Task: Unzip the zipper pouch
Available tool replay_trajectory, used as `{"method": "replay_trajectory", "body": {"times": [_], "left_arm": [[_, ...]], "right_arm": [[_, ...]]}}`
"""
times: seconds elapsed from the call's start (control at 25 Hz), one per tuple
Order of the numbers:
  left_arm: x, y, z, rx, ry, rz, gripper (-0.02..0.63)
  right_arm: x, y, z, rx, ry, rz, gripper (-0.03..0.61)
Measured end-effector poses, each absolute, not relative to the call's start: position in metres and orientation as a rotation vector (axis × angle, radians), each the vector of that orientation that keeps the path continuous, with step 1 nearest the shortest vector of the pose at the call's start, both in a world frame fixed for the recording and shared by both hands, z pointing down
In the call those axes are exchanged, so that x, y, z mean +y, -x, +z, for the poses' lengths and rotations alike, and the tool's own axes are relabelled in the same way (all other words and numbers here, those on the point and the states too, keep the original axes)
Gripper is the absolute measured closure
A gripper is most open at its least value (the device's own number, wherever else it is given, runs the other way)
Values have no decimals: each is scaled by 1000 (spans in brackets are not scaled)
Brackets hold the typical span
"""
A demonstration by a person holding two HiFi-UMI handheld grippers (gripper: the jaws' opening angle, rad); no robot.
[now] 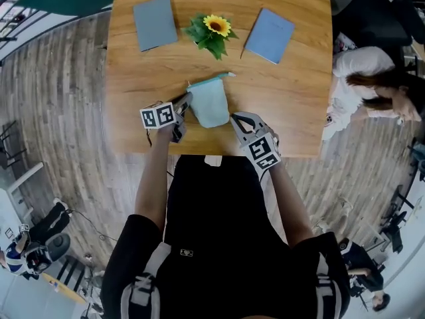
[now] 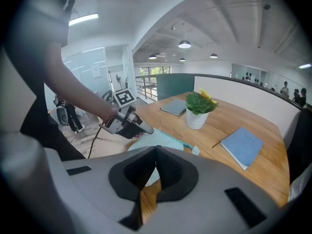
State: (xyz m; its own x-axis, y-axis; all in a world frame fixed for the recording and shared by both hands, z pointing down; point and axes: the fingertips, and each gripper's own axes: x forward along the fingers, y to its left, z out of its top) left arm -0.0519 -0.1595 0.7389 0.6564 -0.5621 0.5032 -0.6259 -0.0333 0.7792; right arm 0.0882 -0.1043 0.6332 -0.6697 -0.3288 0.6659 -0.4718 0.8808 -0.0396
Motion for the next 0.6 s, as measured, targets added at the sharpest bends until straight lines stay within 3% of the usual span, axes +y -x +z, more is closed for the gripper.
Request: {"method": "replay_trajectory", "body": {"times": [0.6], "left_arm": [[-145,43,688,-951,-1819,53,607]], "right_arm": [[-85,-73,618,-2401,-618,284,575]]}}
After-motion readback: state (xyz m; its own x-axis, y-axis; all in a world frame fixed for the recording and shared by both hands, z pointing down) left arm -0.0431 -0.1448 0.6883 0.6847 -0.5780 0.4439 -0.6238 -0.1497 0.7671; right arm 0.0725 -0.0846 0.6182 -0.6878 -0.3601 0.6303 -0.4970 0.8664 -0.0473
